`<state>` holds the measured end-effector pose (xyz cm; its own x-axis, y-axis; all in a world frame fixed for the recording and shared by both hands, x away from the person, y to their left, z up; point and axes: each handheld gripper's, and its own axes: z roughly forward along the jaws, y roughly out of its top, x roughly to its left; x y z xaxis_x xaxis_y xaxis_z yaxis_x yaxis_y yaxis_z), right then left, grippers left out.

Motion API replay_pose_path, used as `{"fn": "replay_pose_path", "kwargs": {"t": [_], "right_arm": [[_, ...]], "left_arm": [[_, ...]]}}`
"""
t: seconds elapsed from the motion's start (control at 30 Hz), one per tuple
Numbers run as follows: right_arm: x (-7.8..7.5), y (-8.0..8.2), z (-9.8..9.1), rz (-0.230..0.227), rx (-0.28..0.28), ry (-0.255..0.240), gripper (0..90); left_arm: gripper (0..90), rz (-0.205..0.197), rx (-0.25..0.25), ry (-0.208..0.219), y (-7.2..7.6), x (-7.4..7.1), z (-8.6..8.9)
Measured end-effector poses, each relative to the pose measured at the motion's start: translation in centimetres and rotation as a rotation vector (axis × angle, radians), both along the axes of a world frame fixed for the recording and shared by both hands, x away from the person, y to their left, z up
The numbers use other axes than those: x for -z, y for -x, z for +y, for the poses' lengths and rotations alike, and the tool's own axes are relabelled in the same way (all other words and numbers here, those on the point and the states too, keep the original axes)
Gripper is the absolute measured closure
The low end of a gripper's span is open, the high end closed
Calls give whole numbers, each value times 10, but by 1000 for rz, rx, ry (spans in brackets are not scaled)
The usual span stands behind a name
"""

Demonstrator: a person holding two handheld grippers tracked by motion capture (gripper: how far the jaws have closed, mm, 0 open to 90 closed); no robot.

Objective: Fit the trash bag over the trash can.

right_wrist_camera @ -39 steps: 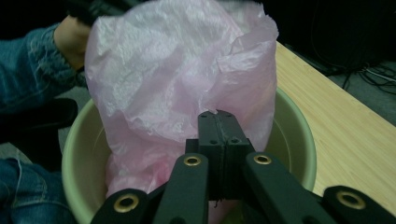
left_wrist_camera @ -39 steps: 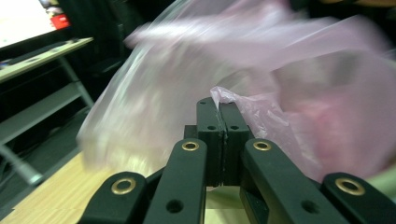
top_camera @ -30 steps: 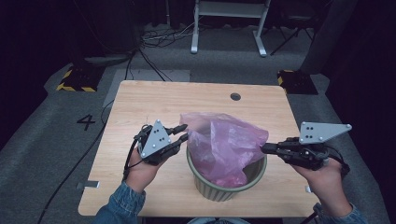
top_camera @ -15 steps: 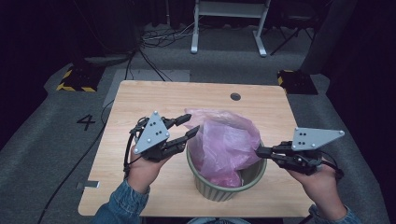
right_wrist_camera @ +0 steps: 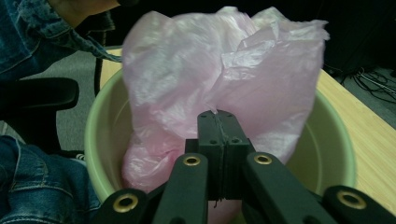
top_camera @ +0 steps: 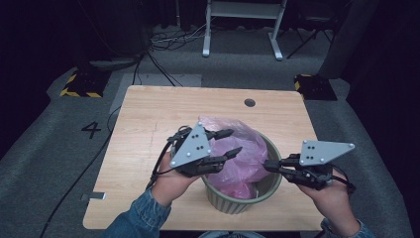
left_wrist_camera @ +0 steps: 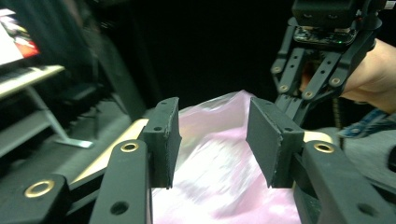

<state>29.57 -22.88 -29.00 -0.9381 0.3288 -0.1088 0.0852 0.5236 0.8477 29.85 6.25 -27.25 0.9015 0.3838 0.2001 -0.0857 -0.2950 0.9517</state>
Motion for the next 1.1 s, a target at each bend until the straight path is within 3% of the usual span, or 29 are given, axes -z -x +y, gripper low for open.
{"fn": "replay_pose_path", "kwargs": {"t": [0.17, 0.4, 0.5, 0.53, 0.57, 0.6, 0.63, 0.67, 0.77, 0.83, 0.87, 0.9, 0.93, 1.0, 1.1], "right_arm": [[-1, 4, 9, -20, -16, 19, 894], [0, 5, 12, -28, -23, 27, 892], [-1, 5, 13, -31, -24, 22, 872], [-1, 4, 13, -39, -19, 21, 822], [-1, 4, 13, -39, -19, 21, 822], [-2, 5, 12, -64, 1, 17, 666], [-2, 5, 12, -64, 1, 17, 666], [-3, 6, 12, -82, 23, -4, 536], [-8, 5, 14, -90, 28, -38, 501], [-9, 4, 15, -88, 27, -48, 524], [-10, 2, 17, -93, 35, -31, 707], [-11, 1, 17, -80, 28, -22, 767], [-11, 1, 17, -80, 28, -22, 767], [-10, 0, 17, -67, 38, -20, 871], [-11, 0, 13, -53, 37, -34, 895]], "left_arm": [[562, 104, 72, -11, -6, 2, -17], [648, 157, 104, -68, -10, 7, -33], [775, 163, 100, -64, -10, 8, -33], [884, 154, 97, -67, -10, 8, -33], [884, 142, 90, -66, -9, 8, -33], [898, 134, 83, -63, -8, 7, -33], [898, 131, 80, -63, -8, 7, -33], [899, 131, 78, -65, -7, 7, -33], [899, 132, 90, -75, -6, 8, -35], [900, 128, 100, -85, -5, 8, -38], [900, 120, 99, -93, -4, 8, -39], [900, 103, 83, -102, -2, 7, -38], [900, 103, 83, -102, -2, 7, -38], [900, 104, 76, -99, -3, 7, -35], [900, 108, 70, -88, -6, 8, -30]]}}
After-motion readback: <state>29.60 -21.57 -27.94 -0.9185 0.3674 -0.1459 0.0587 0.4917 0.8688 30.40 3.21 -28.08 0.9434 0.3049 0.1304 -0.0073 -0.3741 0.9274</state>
